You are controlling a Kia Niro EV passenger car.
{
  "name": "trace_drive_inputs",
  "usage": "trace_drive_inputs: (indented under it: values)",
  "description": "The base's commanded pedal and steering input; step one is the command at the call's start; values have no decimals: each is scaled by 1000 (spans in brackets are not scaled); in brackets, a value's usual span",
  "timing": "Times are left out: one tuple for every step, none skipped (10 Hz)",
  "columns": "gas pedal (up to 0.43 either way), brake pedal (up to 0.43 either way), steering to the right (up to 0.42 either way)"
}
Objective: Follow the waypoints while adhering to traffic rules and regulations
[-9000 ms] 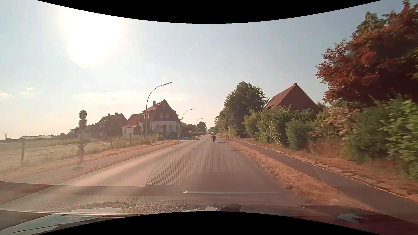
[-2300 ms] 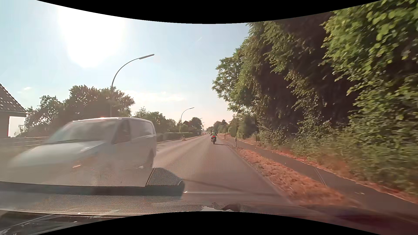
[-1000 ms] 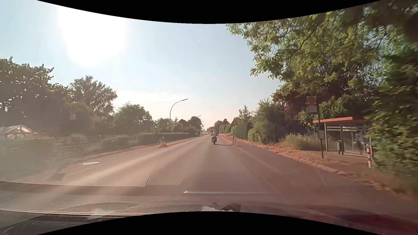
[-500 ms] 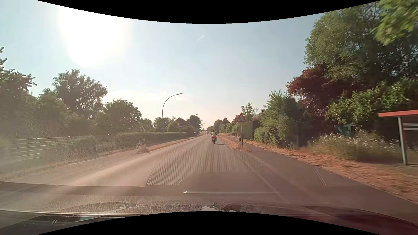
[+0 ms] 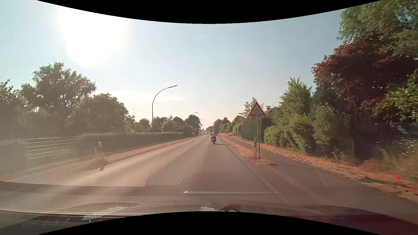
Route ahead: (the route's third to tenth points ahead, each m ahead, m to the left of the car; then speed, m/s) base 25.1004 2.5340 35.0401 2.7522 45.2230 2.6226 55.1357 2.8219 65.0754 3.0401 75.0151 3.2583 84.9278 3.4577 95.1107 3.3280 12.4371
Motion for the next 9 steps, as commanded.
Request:
trace_drive_inputs:
  values:
    - [177,0,-1]
    - [177,0,-1]
    - [177,0,-1]
    - [177,0,-1]
    - [177,0,-1]
    - [177,0,-1]
    - [177,0,-2]
    - [177,0,-2]
    - [177,0,-2]
